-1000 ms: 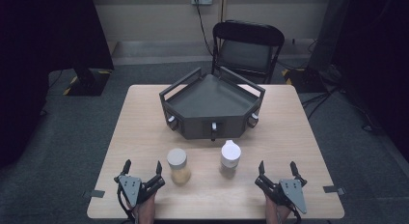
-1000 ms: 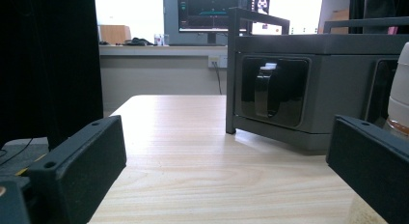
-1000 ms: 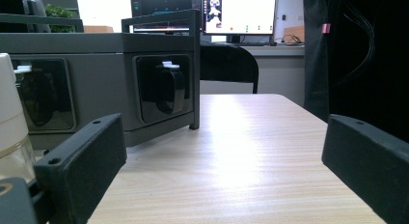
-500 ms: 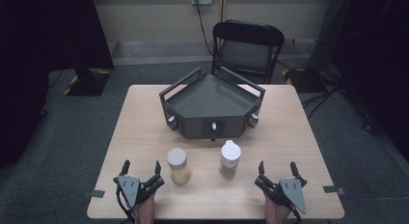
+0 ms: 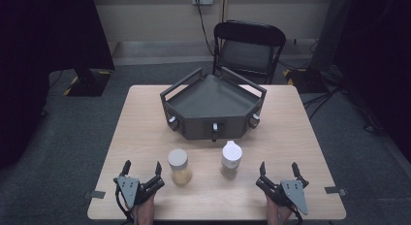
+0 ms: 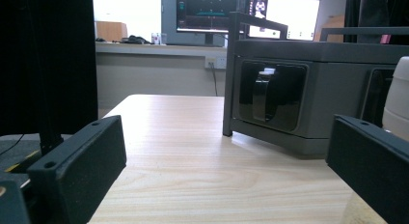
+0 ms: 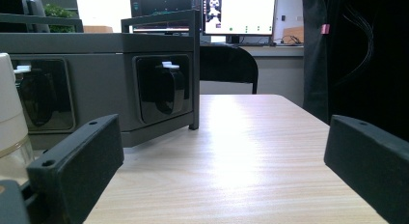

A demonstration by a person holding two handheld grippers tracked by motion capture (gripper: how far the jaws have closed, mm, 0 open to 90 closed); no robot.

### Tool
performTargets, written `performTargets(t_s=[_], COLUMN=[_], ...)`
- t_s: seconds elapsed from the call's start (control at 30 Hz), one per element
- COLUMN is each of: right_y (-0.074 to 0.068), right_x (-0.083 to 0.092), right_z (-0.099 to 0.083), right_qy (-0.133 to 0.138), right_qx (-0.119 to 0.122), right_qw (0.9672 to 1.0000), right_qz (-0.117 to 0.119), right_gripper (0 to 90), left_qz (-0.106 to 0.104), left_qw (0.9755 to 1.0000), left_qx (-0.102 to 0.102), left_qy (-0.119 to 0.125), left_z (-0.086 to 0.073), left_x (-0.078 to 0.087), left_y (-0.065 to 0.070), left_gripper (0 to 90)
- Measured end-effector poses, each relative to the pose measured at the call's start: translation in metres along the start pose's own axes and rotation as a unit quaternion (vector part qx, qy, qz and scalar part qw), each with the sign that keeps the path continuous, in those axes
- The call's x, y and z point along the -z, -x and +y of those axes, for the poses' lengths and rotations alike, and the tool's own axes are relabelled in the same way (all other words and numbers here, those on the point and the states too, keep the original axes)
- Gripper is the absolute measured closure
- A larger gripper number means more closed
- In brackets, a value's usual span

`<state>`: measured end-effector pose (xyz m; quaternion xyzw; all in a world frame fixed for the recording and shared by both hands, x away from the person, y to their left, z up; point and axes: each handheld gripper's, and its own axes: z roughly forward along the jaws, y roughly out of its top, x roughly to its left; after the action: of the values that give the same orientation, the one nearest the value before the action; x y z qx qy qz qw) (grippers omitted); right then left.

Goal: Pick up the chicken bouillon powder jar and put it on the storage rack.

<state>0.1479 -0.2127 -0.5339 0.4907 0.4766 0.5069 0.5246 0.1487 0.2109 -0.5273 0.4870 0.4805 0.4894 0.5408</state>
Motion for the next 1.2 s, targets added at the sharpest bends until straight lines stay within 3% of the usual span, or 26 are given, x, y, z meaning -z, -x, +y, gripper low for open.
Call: performTargets(t_s=[0.27, 0.33, 0.4, 0.77, 0.97, 1.07, 1.2], right_y=[0.0, -0.001, -0.001, -0.001, -0.001, -0.001, -0.001], right_x=[0.0, 0.0, 0.0, 0.0, 0.0, 0.0, 0.0], right_z=[0.0, 0.0, 0.0, 0.0, 0.0, 0.0, 0.0], right_qy=[0.0, 0.0, 0.0, 0.0, 0.0, 0.0, 0.0], right_qx=[0.0, 0.0, 0.0, 0.0, 0.0, 0.0, 0.0], right_qw=[1.0, 1.0, 1.0, 1.0, 1.0, 1.0, 1.0], right_qz=[-0.001, -0.002, -0.002, -0.002, -0.003, -0.003, -0.003], right_gripper=[0.0, 0.0, 0.0, 0.0, 0.0, 0.0, 0.0], left_qz=[-0.01, -0.008, -0.016, -0.057, -0.083, -0.106, -0.125], left_qw=[0.9999, 0.9999, 0.9996, 0.9982, 0.9963, 0.9939, 0.9917], left_qx=[0.01, 0.014, 0.023, 0.019, 0.01, 0.02, 0.013], left_qy=[0.007, -0.004, -0.004, 0.006, 0.02, 0.023, 0.027], left_z=[0.013, 0.021, 0.023, 0.038, 0.045, 0.049, 0.053], left_x=[0.004, 0.005, 0.006, 0.01, 0.012, 0.011, 0.011], left_y=[-0.002, -0.002, -0.005, -0.008, 0.0, 0.0, 0.003], left_gripper=[0.0, 0.2, 0.2, 0.0, 0.0, 0.0, 0.0])
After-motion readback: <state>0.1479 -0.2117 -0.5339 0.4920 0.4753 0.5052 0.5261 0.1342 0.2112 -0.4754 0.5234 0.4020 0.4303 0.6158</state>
